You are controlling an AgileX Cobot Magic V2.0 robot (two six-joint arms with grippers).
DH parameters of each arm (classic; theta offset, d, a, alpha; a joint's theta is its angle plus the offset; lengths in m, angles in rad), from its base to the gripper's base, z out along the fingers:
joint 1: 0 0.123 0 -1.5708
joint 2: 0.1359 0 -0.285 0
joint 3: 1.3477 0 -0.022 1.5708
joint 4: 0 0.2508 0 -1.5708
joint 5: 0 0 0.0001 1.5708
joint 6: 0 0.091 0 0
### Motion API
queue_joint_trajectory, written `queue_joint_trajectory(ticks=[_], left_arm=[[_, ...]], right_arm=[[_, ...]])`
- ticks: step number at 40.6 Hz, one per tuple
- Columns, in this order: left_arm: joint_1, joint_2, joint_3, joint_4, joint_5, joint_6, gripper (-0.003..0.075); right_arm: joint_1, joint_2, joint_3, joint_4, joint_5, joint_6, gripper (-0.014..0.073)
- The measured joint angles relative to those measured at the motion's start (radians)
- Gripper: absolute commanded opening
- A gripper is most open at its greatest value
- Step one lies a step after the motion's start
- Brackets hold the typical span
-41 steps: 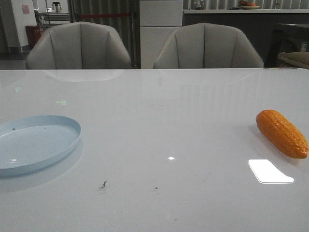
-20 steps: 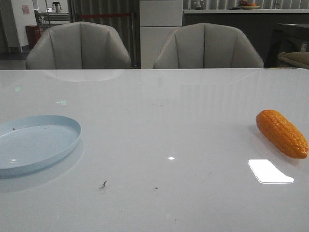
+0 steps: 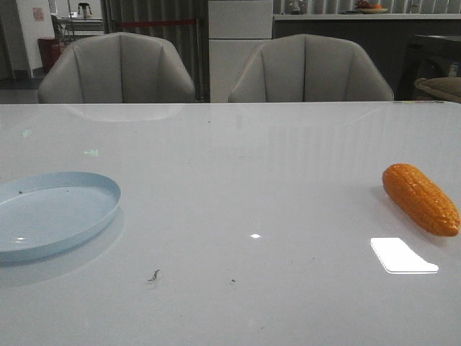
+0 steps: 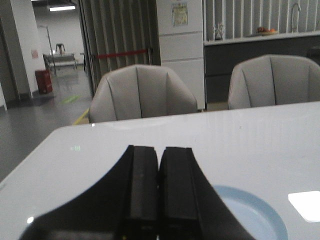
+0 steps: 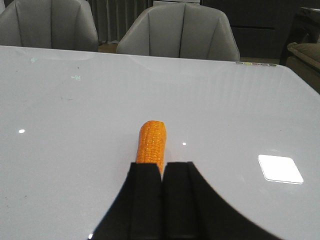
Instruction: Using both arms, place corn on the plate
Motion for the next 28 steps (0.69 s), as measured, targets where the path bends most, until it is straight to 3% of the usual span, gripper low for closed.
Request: queue_joint_trajectory(ticks=[8,16,23,28], left_arm=[[0.0,0.0,-0.002,-0.018,-0.154,0.0,0.009],[0.0,0.0,-0.101,-0.059,-0.181,0.0,0.009],[0.0,0.004,-0.297,-0.054,-0.172,0.0,0.009],[0.0,0.093,-0.444,-0.025,-0.148,0.0,0.009]], right_arm=[[0.0,0.0,0.0,0.0,-0.012,0.0,0.0027],[0.0,0.0,-0.034,0.042,-0.171,0.026,0.0029],[0.0,0.007,-0.293,0.062,-0.14,0.038,0.0029],[0.0,0.112,-0.494,0.065,-0.124,0.038,0.0029]])
